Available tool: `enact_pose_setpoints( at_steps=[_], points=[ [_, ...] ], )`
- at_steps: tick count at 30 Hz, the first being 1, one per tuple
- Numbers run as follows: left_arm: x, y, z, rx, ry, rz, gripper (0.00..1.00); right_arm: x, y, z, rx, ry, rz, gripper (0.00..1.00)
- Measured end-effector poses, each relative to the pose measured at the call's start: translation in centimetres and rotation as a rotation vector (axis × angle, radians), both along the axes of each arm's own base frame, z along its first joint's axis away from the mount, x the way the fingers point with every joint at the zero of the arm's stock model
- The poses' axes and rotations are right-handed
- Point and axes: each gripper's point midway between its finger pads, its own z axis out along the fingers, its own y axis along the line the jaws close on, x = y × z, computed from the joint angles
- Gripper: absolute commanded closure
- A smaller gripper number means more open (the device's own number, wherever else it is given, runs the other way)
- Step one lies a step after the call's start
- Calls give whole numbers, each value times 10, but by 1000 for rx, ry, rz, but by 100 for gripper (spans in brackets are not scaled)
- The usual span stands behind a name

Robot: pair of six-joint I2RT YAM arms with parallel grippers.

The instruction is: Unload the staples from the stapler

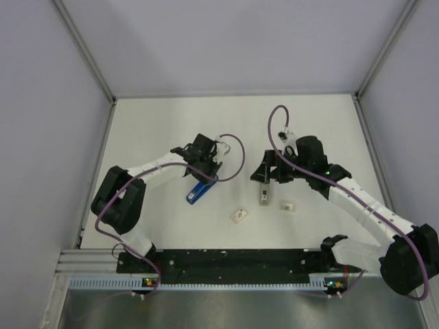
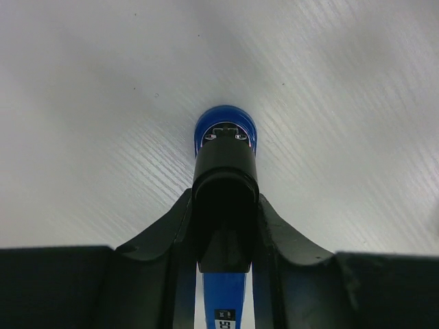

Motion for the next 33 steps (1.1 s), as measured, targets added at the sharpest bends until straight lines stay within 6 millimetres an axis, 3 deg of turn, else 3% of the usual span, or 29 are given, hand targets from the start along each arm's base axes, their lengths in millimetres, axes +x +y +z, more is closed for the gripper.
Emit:
enact_pose_setpoints(
  at_steps=[1,8,12,15,21,24,27,33],
  points=[
    [0,1,0,4,-2,-3,100,0,0,0,-1,1,0,5],
    [-2,2,2,26,3,2,100,0,0,0,0,0,0,6],
    [-10,-4,16,12,-9,-18,100,-1,2,-2,3,8,10,7],
    [-17,-12,43,-45,-50,-46,100,-3,5,-6,-1,26,25,8],
    [-33,-25,122,-241,-193,-109,100,-9,13,-12,-4,54,56,12],
    [-45,-29,143,-312,-219,-143,100,-8,17,-8,6,61,58,14],
    [-57,-31,148,-357,-207,-173,100,-6,22,3,36,55,61,15],
    [-77,-33,136,-395,-137,-209,100,-6,33,19,105,57,73,25]
  ],
)
